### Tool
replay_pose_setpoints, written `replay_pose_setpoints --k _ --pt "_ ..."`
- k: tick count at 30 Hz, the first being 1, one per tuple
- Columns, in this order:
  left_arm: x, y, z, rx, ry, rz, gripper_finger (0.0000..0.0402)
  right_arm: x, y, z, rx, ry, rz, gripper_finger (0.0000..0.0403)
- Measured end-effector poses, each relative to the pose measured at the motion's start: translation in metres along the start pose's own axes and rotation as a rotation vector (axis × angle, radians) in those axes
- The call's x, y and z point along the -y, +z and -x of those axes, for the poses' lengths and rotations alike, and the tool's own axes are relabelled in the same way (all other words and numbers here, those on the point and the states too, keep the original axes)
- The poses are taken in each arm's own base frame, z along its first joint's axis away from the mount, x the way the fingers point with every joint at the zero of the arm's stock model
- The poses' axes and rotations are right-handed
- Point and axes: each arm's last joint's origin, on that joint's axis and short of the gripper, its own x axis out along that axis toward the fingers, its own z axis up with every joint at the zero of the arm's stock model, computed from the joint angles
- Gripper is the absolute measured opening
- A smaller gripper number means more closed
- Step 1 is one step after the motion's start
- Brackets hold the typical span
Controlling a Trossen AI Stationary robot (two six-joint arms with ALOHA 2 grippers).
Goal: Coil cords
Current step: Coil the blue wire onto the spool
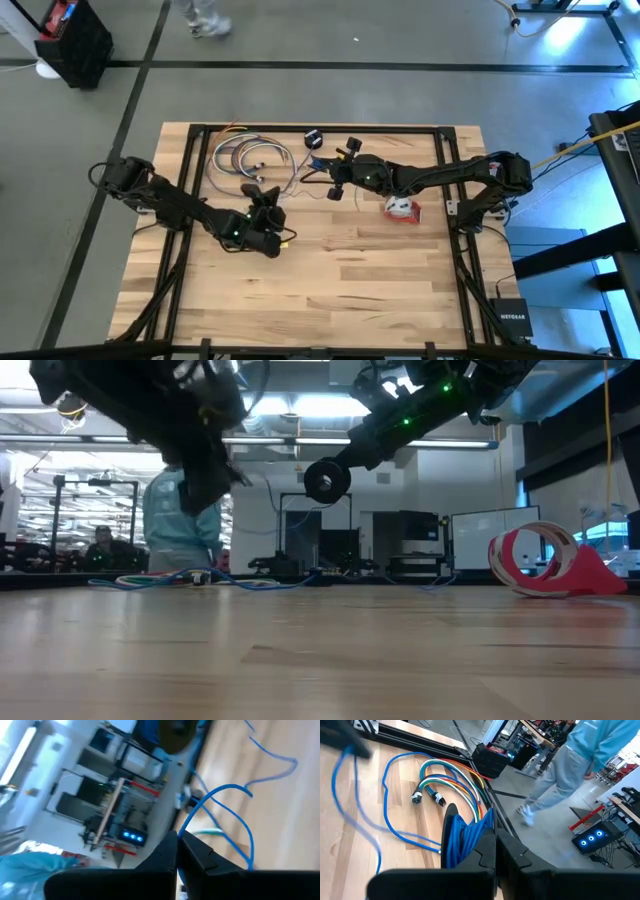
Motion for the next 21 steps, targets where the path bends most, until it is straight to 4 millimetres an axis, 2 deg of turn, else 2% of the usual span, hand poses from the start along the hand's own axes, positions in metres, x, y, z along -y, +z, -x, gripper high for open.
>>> replay_pose_setpoints --k 2,9,12,16,21 --pt "-0.004 0.001 0.005 0.016 0.0 -0.011 0.0005 0.0 0.0 0.0 0.0 0.0 0.0 0.0003" --pt "0.008 0.006 0.016 0.109 -0.329 -0.207 0.0006 0.0 0.0 0.0 0.0 0.001 0.0 0.0003" --pt "0.012 0.006 0.017 0.15 -0.453 -0.317 0.0019 0.0 0.0 0.0 0.001 0.0 -0.001 0.0003" --pt "0.015 0.006 0.019 0.185 -0.555 -0.36 0.007 0.0 0.0 0.0 0.001 0.0 -0.001 0.0003" --pt "0.015 0.006 0.019 0.182 -0.572 -0.337 0.0156 0.0 0.0 0.0 0.001 0.0 -0.001 0.0003"
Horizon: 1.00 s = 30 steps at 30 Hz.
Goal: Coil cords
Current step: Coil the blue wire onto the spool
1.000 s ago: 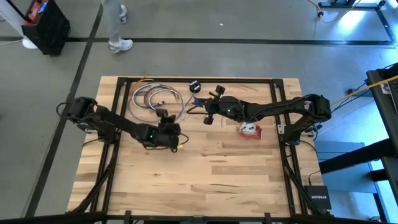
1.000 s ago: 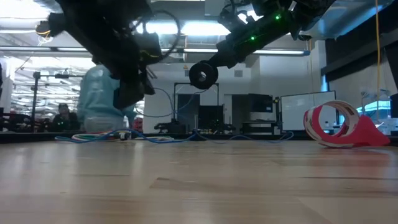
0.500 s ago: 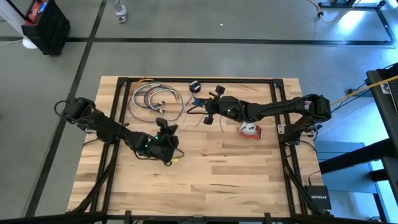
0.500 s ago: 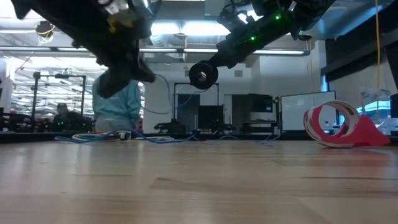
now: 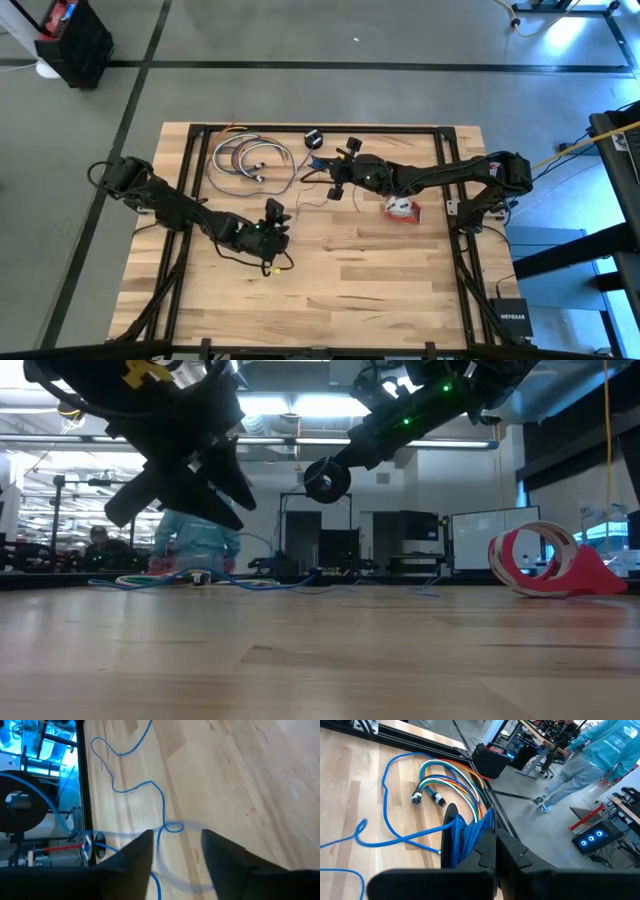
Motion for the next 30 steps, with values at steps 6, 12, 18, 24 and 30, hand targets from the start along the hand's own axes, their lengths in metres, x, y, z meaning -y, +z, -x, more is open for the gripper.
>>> replay_pose_setpoints --k 6,12,18,24,30 --pt "-0.005 0.013 0.013 0.042 0.008 -0.009 0.0218 0.0 0.0 0.0 0.001 -0.001 0.0 0.0003" --pt "-0.025 0.031 0.034 0.146 0.087 0.16 0.0221 0.0 0.001 0.0 0.009 -0.004 -0.004 0.0003" --pt "-0.048 0.005 0.002 0.129 0.195 0.381 0.02 0.0 0.001 0.0 0.007 -0.003 -0.018 0.0003" --pt "-0.072 -0.026 -0.031 0.104 0.279 0.502 0.0184 0.0 0.001 0.0 0.006 -0.002 -0.018 0.0003" --pt "-0.088 -0.041 -0.05 0.144 0.186 0.525 0.0168 0.0 0.001 0.0 0.007 -0.002 -0.019 0.0003"
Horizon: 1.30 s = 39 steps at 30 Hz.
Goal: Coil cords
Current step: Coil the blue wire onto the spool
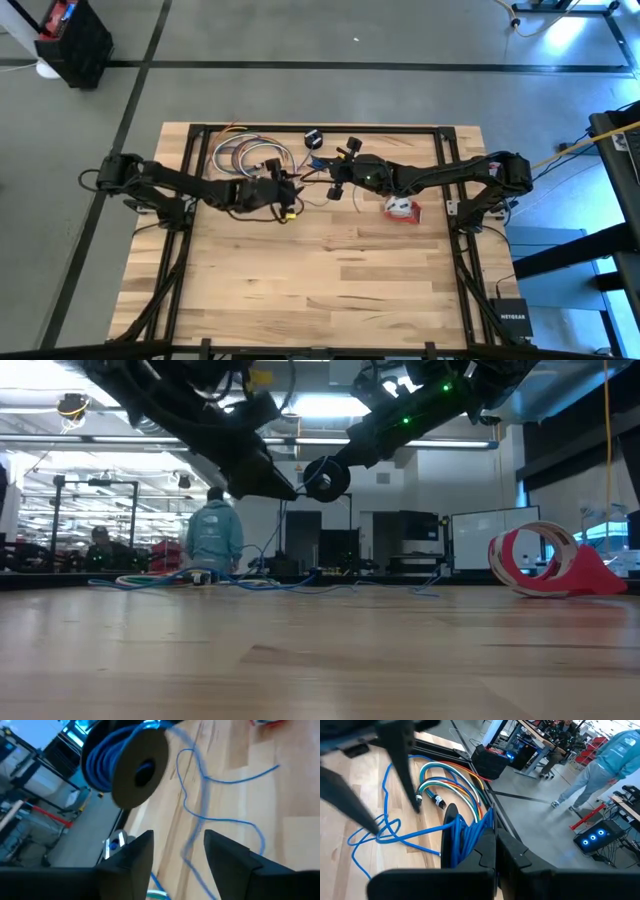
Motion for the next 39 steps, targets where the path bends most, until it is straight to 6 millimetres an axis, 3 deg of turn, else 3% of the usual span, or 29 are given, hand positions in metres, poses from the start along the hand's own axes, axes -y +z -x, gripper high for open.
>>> replay_pose_setpoints --k 6,11,13,21,28,33,39 --pt "-0.012 -0.006 -0.01 -0.006 -0.046 0.006 0.0123 0.0 0.0 0.0 0.0 0.001 -0.001 0.0003" --pt "-0.014 -0.006 -0.012 0.005 -0.046 0.008 0.0028 0.0 0.0 0.0 0.0 0.001 -0.001 0.0003" --pt "-0.014 -0.003 -0.012 0.043 -0.081 0.029 0.001 0.0 0.0 0.0 0.002 0.0 -0.005 0.0003" --pt "-0.007 0.003 -0.02 0.164 -0.149 0.108 0.0003 0.004 0.01 0.001 0.104 -0.03 -0.1 0.0003" --pt "-0.002 0.005 -0.034 0.199 -0.136 0.138 0.0002 0.005 0.021 0.002 0.237 0.048 -0.18 0.0003" --pt "-0.003 0.016 -0.024 0.245 -0.135 0.14 0.0002 0.004 0.015 0.001 0.18 0.047 -0.162 0.0003" --pt "-0.019 0.03 -0.008 0.326 -0.095 0.218 0.0002 0.001 0.012 0.001 0.148 0.09 -0.143 0.0003"
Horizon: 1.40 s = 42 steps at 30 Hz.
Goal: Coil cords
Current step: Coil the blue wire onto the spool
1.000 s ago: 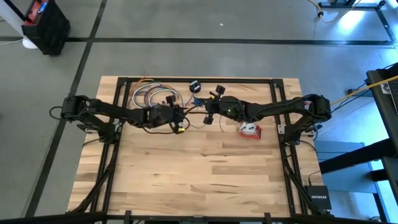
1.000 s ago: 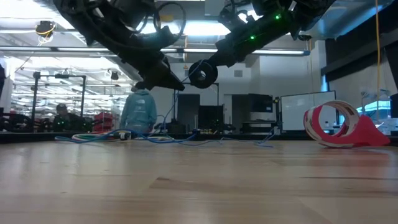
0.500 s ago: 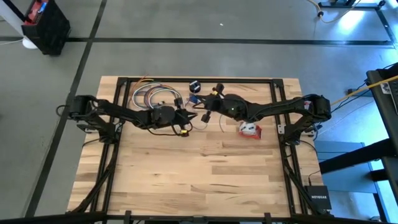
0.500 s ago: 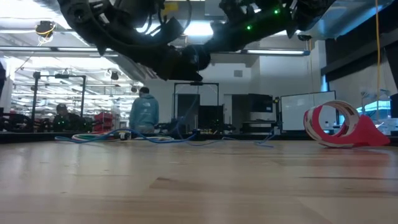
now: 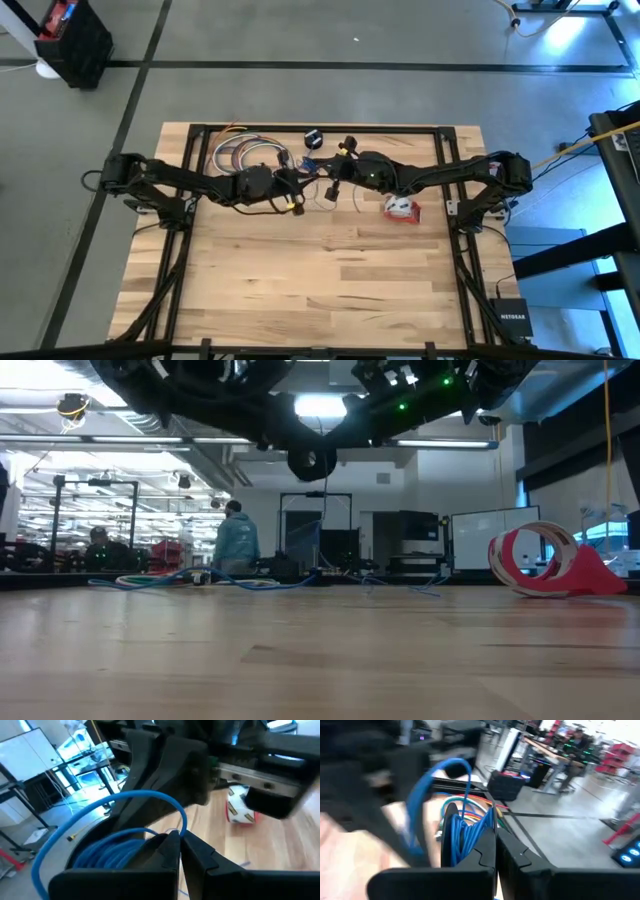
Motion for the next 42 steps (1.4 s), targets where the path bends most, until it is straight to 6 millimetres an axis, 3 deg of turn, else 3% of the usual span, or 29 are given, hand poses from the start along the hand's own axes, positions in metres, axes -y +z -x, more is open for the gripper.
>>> replay_pose_setpoints --k 8,19,31,42 --pt "0.003 -0.008 -0.017 -0.024 -0.074 0.03 0.0001 0.0 0.006 0.0 0.076 0.048 -0.049 0.0003" --pt "0.004 -0.014 -0.024 -0.108 0.014 0.047 0.0001 0.001 0.011 0.001 0.133 0.071 -0.186 0.0003" --pt "0.004 -0.019 -0.024 -0.166 0.045 0.02 0.0005 0.003 0.038 0.028 0.183 0.132 -0.225 0.0003" --pt "0.005 -0.029 -0.02 -0.291 0.027 -0.127 0.0006 0.009 0.049 0.062 0.08 0.14 -0.128 0.0003"
